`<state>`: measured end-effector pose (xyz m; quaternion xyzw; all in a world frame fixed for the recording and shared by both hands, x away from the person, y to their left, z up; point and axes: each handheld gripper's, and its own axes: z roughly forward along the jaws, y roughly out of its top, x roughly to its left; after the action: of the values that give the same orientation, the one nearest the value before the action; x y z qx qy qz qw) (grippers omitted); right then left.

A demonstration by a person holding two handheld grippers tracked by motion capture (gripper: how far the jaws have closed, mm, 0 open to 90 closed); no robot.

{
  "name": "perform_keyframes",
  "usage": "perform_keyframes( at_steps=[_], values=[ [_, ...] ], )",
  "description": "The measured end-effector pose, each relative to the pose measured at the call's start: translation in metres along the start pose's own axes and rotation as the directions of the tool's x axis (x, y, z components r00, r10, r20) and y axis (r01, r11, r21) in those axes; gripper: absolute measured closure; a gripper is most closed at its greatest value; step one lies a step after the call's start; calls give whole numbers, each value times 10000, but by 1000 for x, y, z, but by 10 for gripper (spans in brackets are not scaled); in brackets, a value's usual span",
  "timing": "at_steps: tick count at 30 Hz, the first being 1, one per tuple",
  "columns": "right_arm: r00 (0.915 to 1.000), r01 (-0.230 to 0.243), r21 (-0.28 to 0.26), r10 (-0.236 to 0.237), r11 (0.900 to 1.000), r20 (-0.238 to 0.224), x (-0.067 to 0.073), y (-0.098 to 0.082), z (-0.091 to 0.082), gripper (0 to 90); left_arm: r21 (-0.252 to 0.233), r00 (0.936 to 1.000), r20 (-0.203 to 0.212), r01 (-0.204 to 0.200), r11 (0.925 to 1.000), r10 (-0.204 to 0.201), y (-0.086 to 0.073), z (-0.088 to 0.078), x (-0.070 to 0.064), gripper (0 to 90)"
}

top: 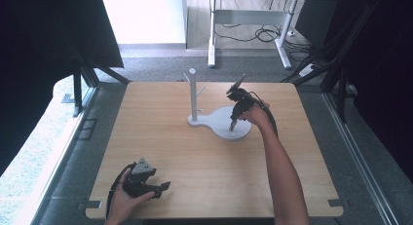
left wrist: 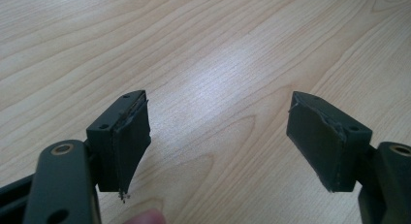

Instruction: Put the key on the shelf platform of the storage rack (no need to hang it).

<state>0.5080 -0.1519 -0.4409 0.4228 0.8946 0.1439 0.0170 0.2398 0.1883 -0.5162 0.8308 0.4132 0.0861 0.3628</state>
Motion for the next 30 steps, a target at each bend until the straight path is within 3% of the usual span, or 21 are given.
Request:
perform_keyframes(
  at_steps=[6,11,17,23,30],
  values=[
    [9995,-256,-302,261,9992,158,-4,-2,3,899,13,10000,-2,-24,10000,24,0,0,0,238],
    [9986,-334,-127,339,9994,405,-6,-1,11,898,21,10000,3,-34,10000,34,0,0,0,239],
    [9986,-337,-263,347,9991,408,-7,1,18,898,7,10000,-32,7,10000,-7,0,0,1,239],
    [9965,-355,-268,374,9990,741,-8,3,30,895,19,10000,-30,-13,10000,13,0,0,0,240],
    [9972,-335,-182,347,9993,661,-9,6,37,889,-1,10000,-33,-22,10000,22,0,0,0,240]
  ],
)
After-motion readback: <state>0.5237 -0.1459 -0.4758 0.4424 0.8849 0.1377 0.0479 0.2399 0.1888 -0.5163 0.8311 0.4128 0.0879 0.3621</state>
